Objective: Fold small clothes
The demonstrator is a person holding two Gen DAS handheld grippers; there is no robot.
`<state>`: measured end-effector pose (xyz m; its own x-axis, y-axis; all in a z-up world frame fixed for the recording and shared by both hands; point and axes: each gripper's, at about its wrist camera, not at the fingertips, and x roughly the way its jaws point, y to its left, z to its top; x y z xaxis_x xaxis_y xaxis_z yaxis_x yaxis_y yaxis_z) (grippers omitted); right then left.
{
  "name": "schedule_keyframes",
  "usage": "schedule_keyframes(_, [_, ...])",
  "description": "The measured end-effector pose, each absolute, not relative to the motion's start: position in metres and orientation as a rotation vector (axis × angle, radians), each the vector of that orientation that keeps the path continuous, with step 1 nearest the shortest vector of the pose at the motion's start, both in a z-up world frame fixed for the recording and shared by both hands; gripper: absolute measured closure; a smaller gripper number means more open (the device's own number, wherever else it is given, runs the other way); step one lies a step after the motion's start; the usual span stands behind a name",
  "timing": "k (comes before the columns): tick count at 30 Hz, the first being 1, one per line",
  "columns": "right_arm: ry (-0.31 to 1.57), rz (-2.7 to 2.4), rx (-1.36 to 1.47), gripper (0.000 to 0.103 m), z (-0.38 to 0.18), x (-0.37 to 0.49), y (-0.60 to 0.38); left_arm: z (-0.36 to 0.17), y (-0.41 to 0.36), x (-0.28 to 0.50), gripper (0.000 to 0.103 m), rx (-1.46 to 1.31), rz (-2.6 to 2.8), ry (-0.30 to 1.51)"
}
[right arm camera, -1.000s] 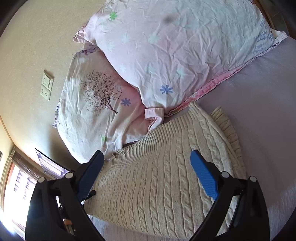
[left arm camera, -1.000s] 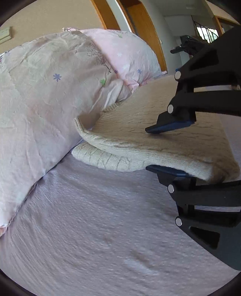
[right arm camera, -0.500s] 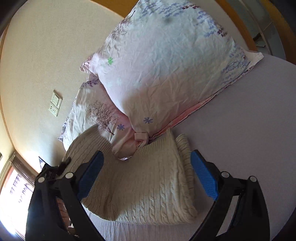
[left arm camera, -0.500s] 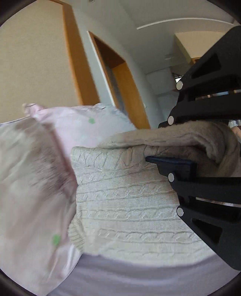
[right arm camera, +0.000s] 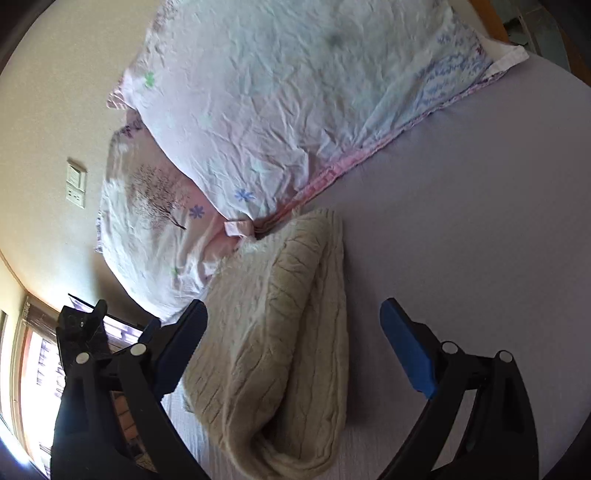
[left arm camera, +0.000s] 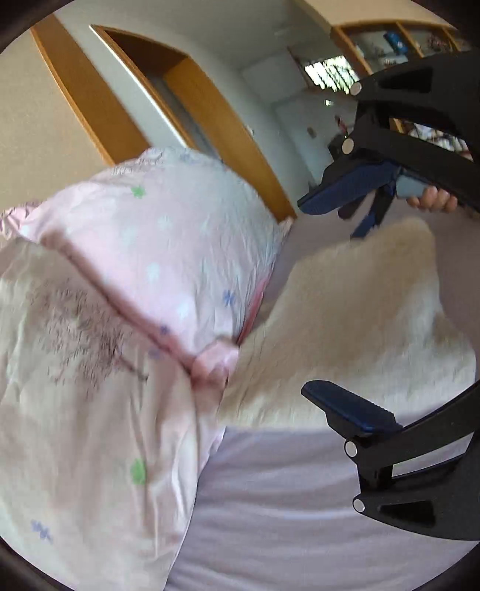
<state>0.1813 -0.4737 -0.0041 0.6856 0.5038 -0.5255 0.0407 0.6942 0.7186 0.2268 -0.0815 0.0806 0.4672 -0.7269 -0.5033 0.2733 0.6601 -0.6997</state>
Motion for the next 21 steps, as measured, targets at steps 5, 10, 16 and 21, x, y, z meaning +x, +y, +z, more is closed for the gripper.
schedule_keyframes(5, [0.921,0.345,0.798,0.020,-0.024,0.218,-0.460,0.026,-0.068,0.237,0.011,-0.522,-0.588,1.081])
schedule_keyframes(10, [0.948,0.372,0.764,0.053,-0.031,0.238,-0.446,-0.001,-0.088,0.241,0.011,-0.499,-0.619,1.124])
schedule_keyframes(16, [0.866,0.411,0.832,0.073,-0.030,0.229,-0.446,-0.005,-0.092,0.239,0.054,-0.607,-0.683,1.091])
schedule_keyframes(21, [0.799,0.560,0.832,0.075,0.002,0.215,-0.409,0.028,-0.044,0.215,0.063,-0.584,-0.750,1.017])
